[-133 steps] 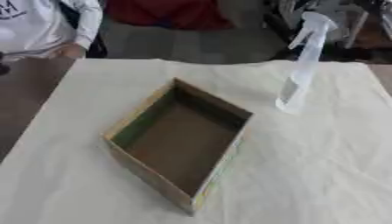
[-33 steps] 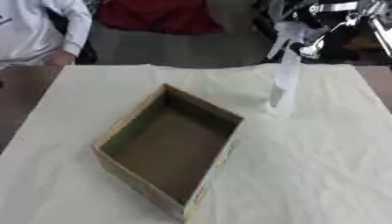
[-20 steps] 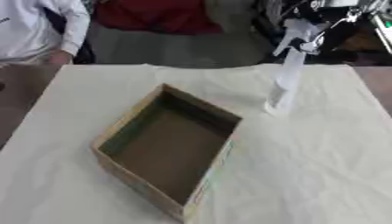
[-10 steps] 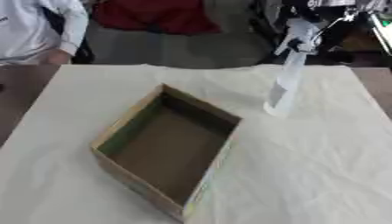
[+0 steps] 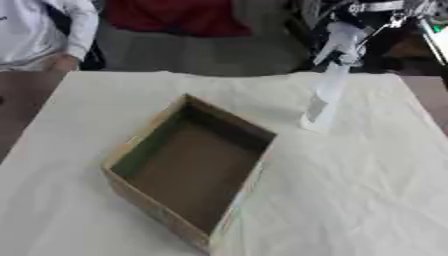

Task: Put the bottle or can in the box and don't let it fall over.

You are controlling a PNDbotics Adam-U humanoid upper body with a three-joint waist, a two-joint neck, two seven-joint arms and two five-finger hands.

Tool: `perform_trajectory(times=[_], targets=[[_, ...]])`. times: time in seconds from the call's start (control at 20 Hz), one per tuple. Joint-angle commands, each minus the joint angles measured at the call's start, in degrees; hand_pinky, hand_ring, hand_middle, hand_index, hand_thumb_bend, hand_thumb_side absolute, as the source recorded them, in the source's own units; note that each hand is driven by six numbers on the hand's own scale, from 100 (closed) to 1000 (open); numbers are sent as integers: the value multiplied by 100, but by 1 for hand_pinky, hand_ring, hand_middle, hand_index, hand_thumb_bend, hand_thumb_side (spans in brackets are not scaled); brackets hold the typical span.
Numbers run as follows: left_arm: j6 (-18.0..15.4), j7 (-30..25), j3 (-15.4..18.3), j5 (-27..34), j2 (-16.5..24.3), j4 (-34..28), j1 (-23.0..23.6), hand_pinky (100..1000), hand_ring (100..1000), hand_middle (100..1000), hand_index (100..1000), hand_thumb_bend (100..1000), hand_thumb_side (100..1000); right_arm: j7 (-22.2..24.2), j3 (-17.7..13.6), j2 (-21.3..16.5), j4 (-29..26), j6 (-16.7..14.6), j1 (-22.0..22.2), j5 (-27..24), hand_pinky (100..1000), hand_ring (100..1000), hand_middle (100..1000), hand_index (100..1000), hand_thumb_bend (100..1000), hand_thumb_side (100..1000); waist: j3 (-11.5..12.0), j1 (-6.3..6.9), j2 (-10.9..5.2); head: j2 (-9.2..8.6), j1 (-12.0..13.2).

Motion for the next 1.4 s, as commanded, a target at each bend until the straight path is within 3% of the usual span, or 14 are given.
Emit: perform_trajectory(times=[0.05, 1.4], targets=[[1, -13, 48, -5, 182, -85, -30, 723, 729, 680, 823, 209, 668, 49, -1, -126, -39, -66, -91, 33, 855, 867, 836, 845, 160, 100, 0, 9, -86, -49, -17], [13, -17, 66, 5, 168, -105, -36, 729, 731, 682, 812, 200, 670, 49, 10, -101, -3, 101, -53, 34, 747, 833, 803, 803, 100, 100, 30, 41, -41, -104, -51]])
